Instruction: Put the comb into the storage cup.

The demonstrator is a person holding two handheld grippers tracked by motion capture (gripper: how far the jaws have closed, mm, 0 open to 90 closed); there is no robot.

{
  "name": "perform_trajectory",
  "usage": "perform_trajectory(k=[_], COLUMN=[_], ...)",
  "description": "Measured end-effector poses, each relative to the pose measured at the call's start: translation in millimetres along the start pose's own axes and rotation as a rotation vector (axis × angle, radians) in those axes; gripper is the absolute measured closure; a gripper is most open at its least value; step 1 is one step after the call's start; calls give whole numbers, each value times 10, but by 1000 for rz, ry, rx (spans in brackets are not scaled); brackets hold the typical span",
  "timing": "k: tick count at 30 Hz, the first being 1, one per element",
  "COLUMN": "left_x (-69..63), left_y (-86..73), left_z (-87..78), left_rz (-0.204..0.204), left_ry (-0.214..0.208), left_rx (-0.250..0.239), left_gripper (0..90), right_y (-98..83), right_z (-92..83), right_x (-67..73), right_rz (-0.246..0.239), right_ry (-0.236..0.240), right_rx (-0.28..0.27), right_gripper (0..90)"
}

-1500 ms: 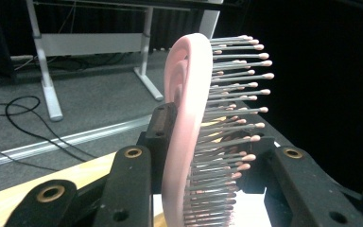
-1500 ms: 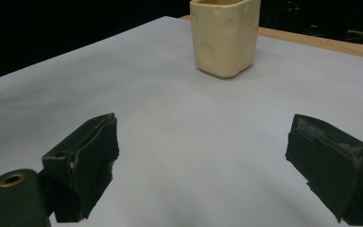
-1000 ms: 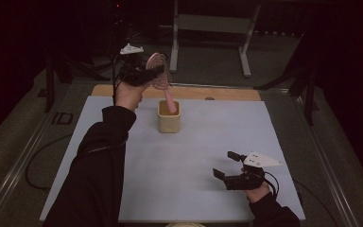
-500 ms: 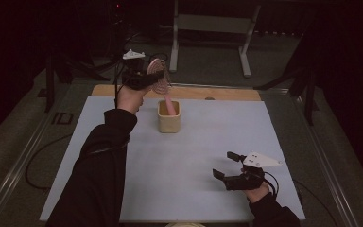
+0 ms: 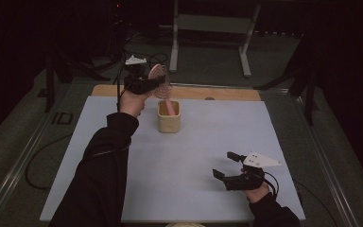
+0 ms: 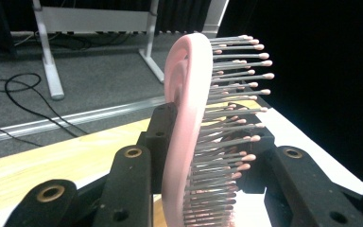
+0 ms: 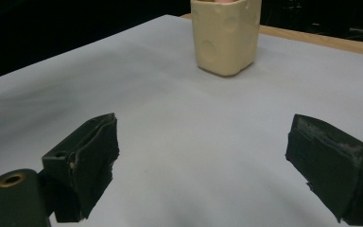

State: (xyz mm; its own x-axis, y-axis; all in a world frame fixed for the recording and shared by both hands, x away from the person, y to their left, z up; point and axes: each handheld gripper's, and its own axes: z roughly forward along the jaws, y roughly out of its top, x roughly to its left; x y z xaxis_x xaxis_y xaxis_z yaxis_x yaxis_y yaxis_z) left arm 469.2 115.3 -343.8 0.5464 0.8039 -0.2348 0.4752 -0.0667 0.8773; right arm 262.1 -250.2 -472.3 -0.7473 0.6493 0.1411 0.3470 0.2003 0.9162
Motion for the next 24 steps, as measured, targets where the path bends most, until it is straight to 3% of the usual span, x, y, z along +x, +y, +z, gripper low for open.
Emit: perform_trajectory(k=[24], left_x=[20], left_y=[-224], left_z=[141], left_rz=[-15], left_ry=[-19], left_rx=[18], left_gripper=[652], right_y=[-6], right_z=[6], right_x=[-1], right_rz=[6], right_ry=[2], right_rx=[6], right_gripper=[99])
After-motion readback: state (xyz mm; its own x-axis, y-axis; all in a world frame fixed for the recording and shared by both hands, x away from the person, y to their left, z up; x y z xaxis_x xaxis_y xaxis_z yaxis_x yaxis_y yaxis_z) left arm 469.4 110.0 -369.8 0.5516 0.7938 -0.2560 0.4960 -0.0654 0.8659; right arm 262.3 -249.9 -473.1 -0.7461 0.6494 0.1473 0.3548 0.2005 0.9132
